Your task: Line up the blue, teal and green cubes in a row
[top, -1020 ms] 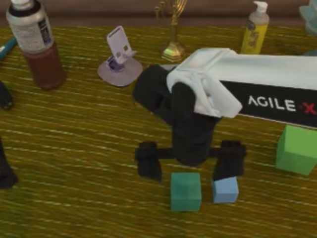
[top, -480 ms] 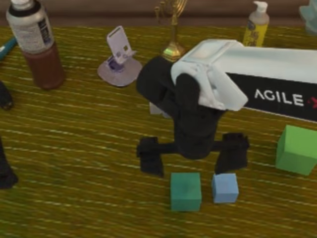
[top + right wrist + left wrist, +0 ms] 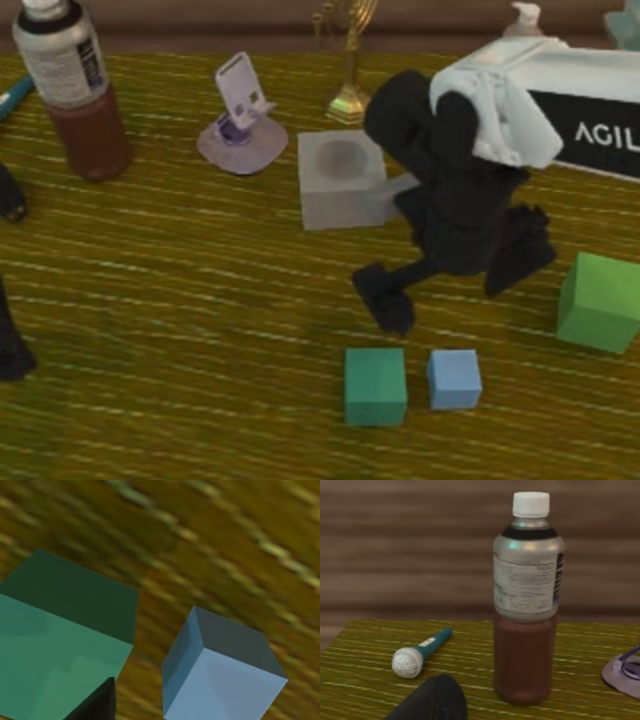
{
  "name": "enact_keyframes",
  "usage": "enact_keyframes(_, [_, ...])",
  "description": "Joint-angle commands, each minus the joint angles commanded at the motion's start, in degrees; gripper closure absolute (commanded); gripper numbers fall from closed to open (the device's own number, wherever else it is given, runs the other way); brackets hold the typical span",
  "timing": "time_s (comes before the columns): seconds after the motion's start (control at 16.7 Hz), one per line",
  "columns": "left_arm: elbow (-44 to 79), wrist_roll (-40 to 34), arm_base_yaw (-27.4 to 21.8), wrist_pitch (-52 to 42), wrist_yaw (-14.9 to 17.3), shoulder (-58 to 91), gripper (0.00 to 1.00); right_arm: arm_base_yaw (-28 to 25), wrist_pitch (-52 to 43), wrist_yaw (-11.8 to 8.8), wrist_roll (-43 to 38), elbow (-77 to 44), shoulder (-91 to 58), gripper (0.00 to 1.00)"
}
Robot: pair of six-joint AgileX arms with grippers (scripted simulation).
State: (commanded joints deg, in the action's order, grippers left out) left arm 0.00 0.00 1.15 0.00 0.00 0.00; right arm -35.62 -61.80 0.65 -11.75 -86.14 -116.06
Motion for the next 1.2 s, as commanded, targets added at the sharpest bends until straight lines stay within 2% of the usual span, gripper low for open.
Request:
enact_keyframes(0.42, [0.00,0.00,0.00,0.00,0.00,0.00,0.00,14.05,0.31,-0.36,44.94,4.77,1.91,0.00])
enact_keyframes(0.66, [0.00,0.00,0.00,0.00,0.00,0.00,0.00,21.15,1.63,-0.46,64.53,7.34,4.52,0.00])
enact_keyframes(0.9, [0.00,0.00,0.00,0.00,0.00,0.00,0.00,25.46,3.14,-0.58,74.56,8.98,7.11,0.00])
enact_keyframes(1.2, [0.00,0.00,0.00,0.00,0.00,0.00,0.00,26.07,3.39,-0.60,75.94,9.18,7.51,0.00])
